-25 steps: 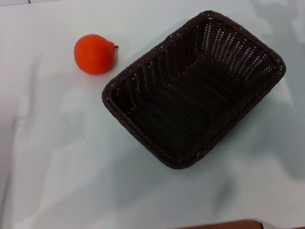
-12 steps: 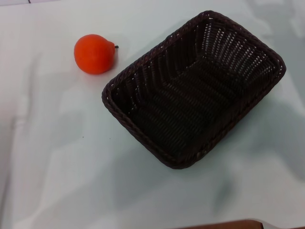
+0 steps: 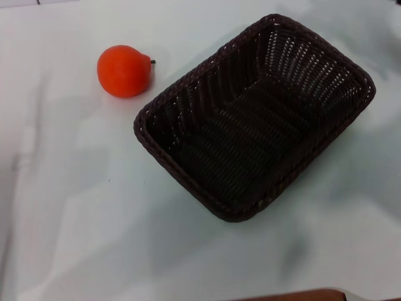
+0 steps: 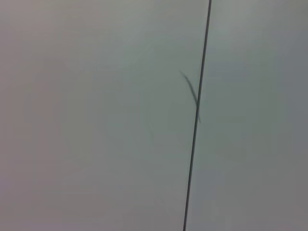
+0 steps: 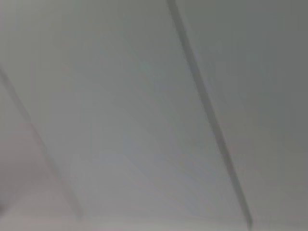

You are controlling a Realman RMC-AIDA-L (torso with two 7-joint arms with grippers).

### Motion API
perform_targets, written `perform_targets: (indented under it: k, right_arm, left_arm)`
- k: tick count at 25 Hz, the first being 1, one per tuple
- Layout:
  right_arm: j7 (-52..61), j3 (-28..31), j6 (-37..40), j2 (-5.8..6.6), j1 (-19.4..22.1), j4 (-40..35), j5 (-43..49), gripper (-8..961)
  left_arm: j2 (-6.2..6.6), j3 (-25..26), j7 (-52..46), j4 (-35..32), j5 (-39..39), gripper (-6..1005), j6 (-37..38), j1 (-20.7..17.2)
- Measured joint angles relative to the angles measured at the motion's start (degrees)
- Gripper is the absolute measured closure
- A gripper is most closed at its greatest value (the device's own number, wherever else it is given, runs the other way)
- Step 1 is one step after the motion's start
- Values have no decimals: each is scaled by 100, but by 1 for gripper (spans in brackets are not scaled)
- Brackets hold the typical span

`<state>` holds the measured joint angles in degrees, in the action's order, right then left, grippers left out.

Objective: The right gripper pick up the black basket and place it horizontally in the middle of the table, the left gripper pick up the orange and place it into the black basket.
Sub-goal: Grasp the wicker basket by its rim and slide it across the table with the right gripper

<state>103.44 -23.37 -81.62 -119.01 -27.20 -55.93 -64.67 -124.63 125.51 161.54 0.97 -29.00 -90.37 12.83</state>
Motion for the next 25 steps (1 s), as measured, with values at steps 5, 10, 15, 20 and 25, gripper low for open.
perform_targets:
  k: [5, 10, 15, 20, 25]
  right_arm:
    - [1957, -694, -460, 20, -336, -1032, 1513, 29]
    - [2744, -1146, -451, -15, -746, -986, 2578, 47]
    - [3023, -1366, -300, 0, -983, -630, 2915, 65]
    - [3245, -1658, -93, -16, -1073, -452, 3273, 83]
    - [3304, -1903, -61, -10, -1125, -362, 3386, 100]
  left_arm:
    - [0, 0, 0, 0, 0, 101, 3, -42]
    - [0, 8, 0, 0, 0, 102, 2, -58]
    - [0, 9, 0, 0, 0, 102, 2, -31]
    - [0, 8, 0, 0, 0, 103, 2, -13]
    - [0, 9, 0, 0, 0, 104, 2, -2]
